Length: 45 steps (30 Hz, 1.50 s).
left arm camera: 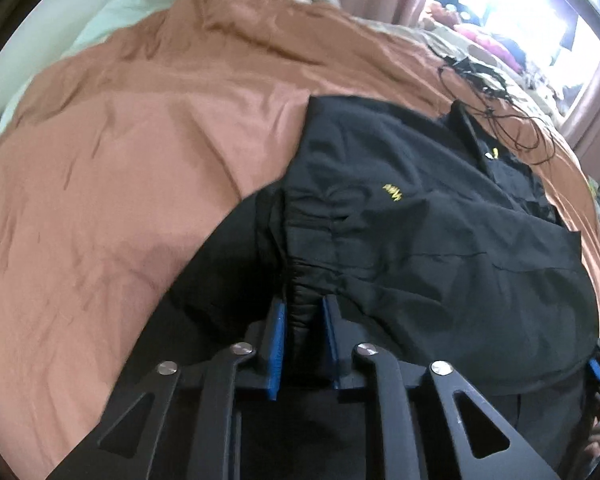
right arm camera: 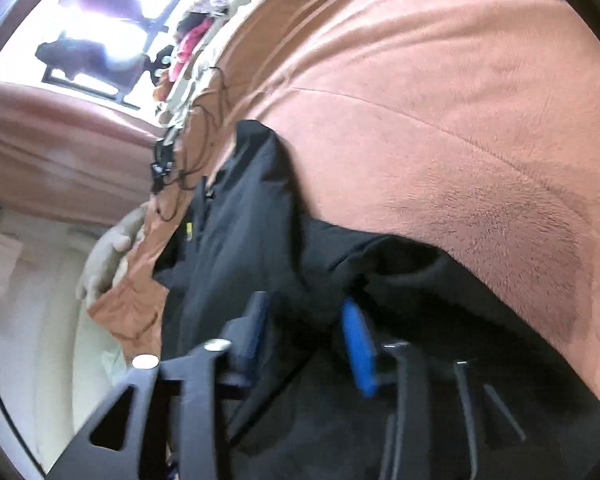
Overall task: Fold large clothes
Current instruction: 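Grasp the shirt side with the left gripper while the right gripper folds the other side inward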
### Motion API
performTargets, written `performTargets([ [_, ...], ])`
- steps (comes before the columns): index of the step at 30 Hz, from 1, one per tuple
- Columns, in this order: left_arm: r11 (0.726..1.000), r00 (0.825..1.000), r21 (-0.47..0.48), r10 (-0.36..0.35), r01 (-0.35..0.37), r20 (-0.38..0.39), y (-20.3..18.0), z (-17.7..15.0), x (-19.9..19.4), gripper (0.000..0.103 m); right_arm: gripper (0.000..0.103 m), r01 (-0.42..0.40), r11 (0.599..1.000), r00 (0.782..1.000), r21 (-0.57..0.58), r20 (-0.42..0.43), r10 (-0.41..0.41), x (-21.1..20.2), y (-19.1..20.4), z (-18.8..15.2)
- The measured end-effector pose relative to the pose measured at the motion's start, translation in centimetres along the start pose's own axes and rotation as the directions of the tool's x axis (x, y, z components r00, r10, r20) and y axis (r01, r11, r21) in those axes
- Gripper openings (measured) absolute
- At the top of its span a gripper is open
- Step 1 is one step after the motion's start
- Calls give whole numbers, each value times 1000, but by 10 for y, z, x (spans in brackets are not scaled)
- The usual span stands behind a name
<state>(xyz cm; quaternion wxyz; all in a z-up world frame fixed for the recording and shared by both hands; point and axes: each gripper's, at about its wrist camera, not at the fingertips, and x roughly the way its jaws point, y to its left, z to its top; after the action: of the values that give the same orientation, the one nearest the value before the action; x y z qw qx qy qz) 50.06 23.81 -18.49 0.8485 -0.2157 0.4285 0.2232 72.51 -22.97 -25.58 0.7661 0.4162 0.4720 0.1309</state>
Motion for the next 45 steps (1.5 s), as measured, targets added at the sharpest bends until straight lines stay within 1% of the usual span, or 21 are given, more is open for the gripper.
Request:
performTargets([
  [1, 1000, 1000, -1, -12, 12, 5, -2, 3, -2, 11, 21, -9, 1000, 1000, 9, -2, 9, 1, -2, 0],
  [2, 1000, 1000, 9, -15, 15, 12, -4, 6, -4, 11, 15, -21, 1000, 1000, 17, 0, 21, 0, -4, 1],
  [5, 996, 999, 94, 11, -15, 44, -19, 15, -8, 10, 8, -46, 999, 999, 29, 24, 45, -3, -4, 4],
  [7, 992, 999, 123, 1, -7, 53, -29, 25, -7, 9, 6, -46, 998, 998, 35, 48, 44, -7, -6, 5],
  [10, 992, 998, 122, -23, 15, 63, -40, 38, -5, 9, 5, -59, 996, 995, 68, 80, 54, -12, -10, 7],
  [12, 990, 997, 140, -33, 23, 67, -49, 44, -3, 9, 5, -62, 994, 994, 90, 100, 53, -15, -13, 8],
  [16, 987, 997, 157, -38, 27, 64, -62, 58, 6, 8, 5, -63, 990, 993, 123, 111, 49, -16, -17, 7],
  [20, 987, 995, 157, 9, -24, 95, -55, 66, 6, 8, 5, -60, 993, 996, 102, 71, 53, -7, -3, -1],
  [21, 989, 995, 143, 32, -46, 99, -45, 69, 7, 8, 5, -57, 994, 997, 91, 58, 52, -5, 0, -3],
  [23, 993, 996, 108, 39, -47, 77, -30, 74, 13, 8, 5, -49, 996, 998, 71, 45, 45, -1, 8, -6],
  [25, 996, 999, 85, 23, -26, 37, -18, 76, 22, 8, 5, -37, 998, 998, 54, 50, 35, 1, 11, -8],
  [29, 995, 1000, 101, 23, -24, 7, -19, 71, 32, 8, 5, -35, 998, 997, 49, 69, 31, -1, 8, -6],
  [32, 995, 1000, 103, -2, 2, -3, -22, 68, 36, 9, 4, -22, 997, 996, 69, 91, 15, -6, -1, -2],
  [36, 993, 1000, 117, 7, -6, -11, -25, 68, 40, 11, 5, 0, 997, 998, 81, 62, -5, -4, -6, 2],
  [37, 994, 1000, 110, 7, -6, -15, -24, 69, 41, 13, 6, 5, 997, 998, 80, 55, -10, -4, -6, 3],
  [39, 996, 999, 93, 20, -17, -31, -22, 71, 40, 20, 24, 39, 995, 999, 90, 34, -43, -8, -6, 5],
  [41, 997, 999, 77, 16, -13, -39, -19, 70, 34, 24, 41, 29, 993, 999, 110, 34, -33, -17, -7, 7],
  [42, 998, 999, 68, 6, -3, -36, -18, 69, 30, 31, 46, 30, 993, 998, 111, 43, -35, -24, -6, 8],
  [43, 998, 1000, 59, -11, 13, -25, -17, 68, 22, 42, 56, 41, 994, 997, 102, 54, -47, -31, -4, 8],
  [44, 998, 1000, 57, -24, 25, -13, -16, 67, 15, 48, 62, 50, 995, 997, 89, 61, -55, -37, -3, 8],
  [45, 998, 999, 59, -36, 36, 4, -16, 65, 8, 59, 62, 50, 996, 996, 75, 66, -55, -43, 0, 8],
])
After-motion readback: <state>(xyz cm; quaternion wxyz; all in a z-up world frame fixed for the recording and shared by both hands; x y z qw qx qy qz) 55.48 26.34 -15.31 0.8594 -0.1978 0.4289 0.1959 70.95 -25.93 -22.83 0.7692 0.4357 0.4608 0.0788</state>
